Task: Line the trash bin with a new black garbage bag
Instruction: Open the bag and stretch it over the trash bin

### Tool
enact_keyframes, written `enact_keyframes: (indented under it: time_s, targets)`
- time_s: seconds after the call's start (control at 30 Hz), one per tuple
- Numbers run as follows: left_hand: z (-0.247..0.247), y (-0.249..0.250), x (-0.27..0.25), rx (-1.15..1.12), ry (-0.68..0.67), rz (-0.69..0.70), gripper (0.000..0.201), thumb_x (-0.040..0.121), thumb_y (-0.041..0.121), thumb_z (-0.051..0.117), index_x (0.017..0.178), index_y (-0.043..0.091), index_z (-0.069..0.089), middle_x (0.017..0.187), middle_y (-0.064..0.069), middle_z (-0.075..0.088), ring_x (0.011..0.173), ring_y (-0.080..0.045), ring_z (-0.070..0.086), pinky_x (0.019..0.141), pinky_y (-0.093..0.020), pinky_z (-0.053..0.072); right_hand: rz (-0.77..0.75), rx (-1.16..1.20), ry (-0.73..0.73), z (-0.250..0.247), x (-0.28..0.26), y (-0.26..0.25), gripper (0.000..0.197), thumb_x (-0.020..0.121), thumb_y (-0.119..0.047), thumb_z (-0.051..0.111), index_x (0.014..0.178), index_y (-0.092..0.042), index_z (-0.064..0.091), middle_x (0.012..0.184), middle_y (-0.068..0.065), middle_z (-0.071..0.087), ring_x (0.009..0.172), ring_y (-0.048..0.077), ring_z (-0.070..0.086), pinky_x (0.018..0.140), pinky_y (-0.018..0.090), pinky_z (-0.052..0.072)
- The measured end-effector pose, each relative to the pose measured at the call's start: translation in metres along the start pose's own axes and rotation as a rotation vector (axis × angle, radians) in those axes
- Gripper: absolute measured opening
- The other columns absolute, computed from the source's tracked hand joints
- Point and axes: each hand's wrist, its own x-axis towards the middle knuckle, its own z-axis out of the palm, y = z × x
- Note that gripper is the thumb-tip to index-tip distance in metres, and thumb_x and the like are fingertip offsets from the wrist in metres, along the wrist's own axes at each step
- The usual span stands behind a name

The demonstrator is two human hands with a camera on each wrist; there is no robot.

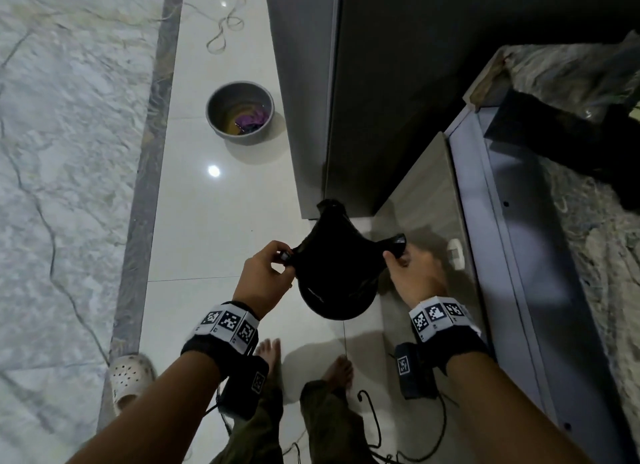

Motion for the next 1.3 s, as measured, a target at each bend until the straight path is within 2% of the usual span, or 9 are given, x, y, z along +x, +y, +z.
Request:
enact_keyframes:
  time_s: [0.17, 0.27, 0.4, 0.57, 0.7, 0.77, 0.9, 1.07, 1.3]
  targets:
    - [0.04, -0.046, 0.032, 0.093, -0.026, -0.006, 0.018, 0.074, 0.02, 0.069, 0.085, 0.027, 0.057, 0.087, 0.004, 0.069, 0.067, -0.016, 0.067, 0.065, -0.023, 0.047, -0.014, -0.044, -0.074, 0.042, 0.031, 0.036, 0.029, 0.092, -0.034, 0.056, 0.099, -0.008, 0.066, 0.101, 0.013, 0.071, 0.098, 0.034, 0.063, 0.071, 0.029, 0.039]
    - [0.062, -0.072, 0.049, 0.154, -0.047, -0.022, 0.018, 0.076, 0.032, 0.07, 0.084, 0.024, 0.057, 0.08, 0.015, 0.064, 0.059, -0.001, 0.057, 0.059, -0.015, 0.039, 0.0, -0.074, -0.094, 0.068, 0.05, 0.059, 0.024, 0.09, -0.035, 0.057, 0.09, -0.014, 0.067, 0.093, 0.012, 0.073, 0.087, 0.034, 0.066, 0.067, 0.029, 0.041]
    - [0.086, -0.108, 0.075, 0.24, -0.092, -0.113, 0.024, 0.079, 0.044, 0.064, 0.084, 0.022, 0.058, 0.079, 0.012, 0.064, 0.057, -0.008, 0.058, 0.056, -0.022, 0.039, 0.006, -0.168, -0.167, 0.1, 0.075, 0.087, 0.025, 0.091, -0.038, 0.053, 0.095, -0.017, 0.068, 0.092, 0.011, 0.073, 0.085, 0.034, 0.066, 0.066, 0.029, 0.041]
    - [0.107, -0.148, 0.098, 0.329, -0.162, -0.131, 0.013, 0.084, 0.024, 0.059, 0.09, 0.013, 0.057, 0.068, 0.003, 0.062, 0.059, -0.015, 0.057, 0.054, -0.023, 0.038, -0.04, -0.152, -0.198, 0.129, 0.092, 0.113, 0.023, 0.089, -0.037, 0.056, 0.096, -0.018, 0.067, 0.096, 0.007, 0.07, 0.087, 0.031, 0.064, 0.067, 0.029, 0.043]
    - [0.114, -0.165, 0.108, 0.415, -0.187, -0.048, 0.006, 0.081, 0.011, 0.054, 0.082, 0.016, 0.057, 0.085, -0.008, 0.06, 0.073, -0.024, 0.058, 0.067, -0.029, 0.044, -0.213, 0.036, -0.234, 0.141, 0.098, 0.119, 0.022, 0.086, -0.027, 0.062, 0.103, -0.013, 0.067, 0.126, -0.005, 0.058, 0.108, 0.017, 0.057, 0.087, 0.028, 0.044]
    - [0.116, -0.172, 0.115, 0.488, -0.239, -0.08, 0.017, 0.08, 0.005, 0.052, 0.085, 0.018, 0.061, 0.089, -0.008, 0.052, 0.078, -0.03, 0.059, 0.072, -0.034, 0.048, -0.319, 0.082, -0.296, 0.146, 0.1, 0.117, 0.008, 0.081, -0.019, 0.067, 0.089, -0.016, 0.065, 0.131, -0.008, 0.057, 0.112, 0.01, 0.054, 0.095, 0.029, 0.043]
    - [0.121, -0.183, 0.128, 0.686, -0.378, -0.059, 0.033, 0.077, -0.005, 0.044, 0.097, 0.009, 0.066, 0.072, 0.003, 0.036, 0.088, -0.031, 0.057, 0.071, -0.03, 0.045, -0.395, 0.011, -0.448, 0.155, 0.101, 0.114, 0.02, 0.073, -0.017, 0.07, 0.074, -0.026, 0.052, 0.104, -0.002, 0.069, 0.096, 0.017, 0.063, 0.081, 0.033, 0.052]
    - [0.121, -0.191, 0.137, 0.8, -0.375, -0.108, 0.03, 0.08, -0.003, 0.046, 0.1, 0.005, 0.066, 0.092, -0.007, 0.037, 0.064, -0.024, 0.046, 0.076, -0.043, 0.054, -0.415, -0.134, -0.509, 0.16, 0.105, 0.11, 0.02, 0.075, -0.023, 0.064, 0.073, -0.027, 0.045, 0.067, -0.004, 0.056, 0.065, 0.025, 0.056, 0.062, 0.04, 0.052]
    - [0.112, -0.207, 0.145, 0.938, -0.345, -0.13, 0.031, 0.084, 0.005, 0.052, 0.115, 0.004, 0.055, 0.11, -0.017, 0.043, 0.094, -0.038, 0.058, 0.072, -0.044, 0.05, -0.496, -0.557, -0.699, 0.164, 0.114, 0.117, 0.027, 0.076, -0.011, 0.058, 0.073, -0.032, 0.04, 0.079, -0.009, 0.061, 0.071, 0.021, 0.057, 0.061, 0.031, 0.042]
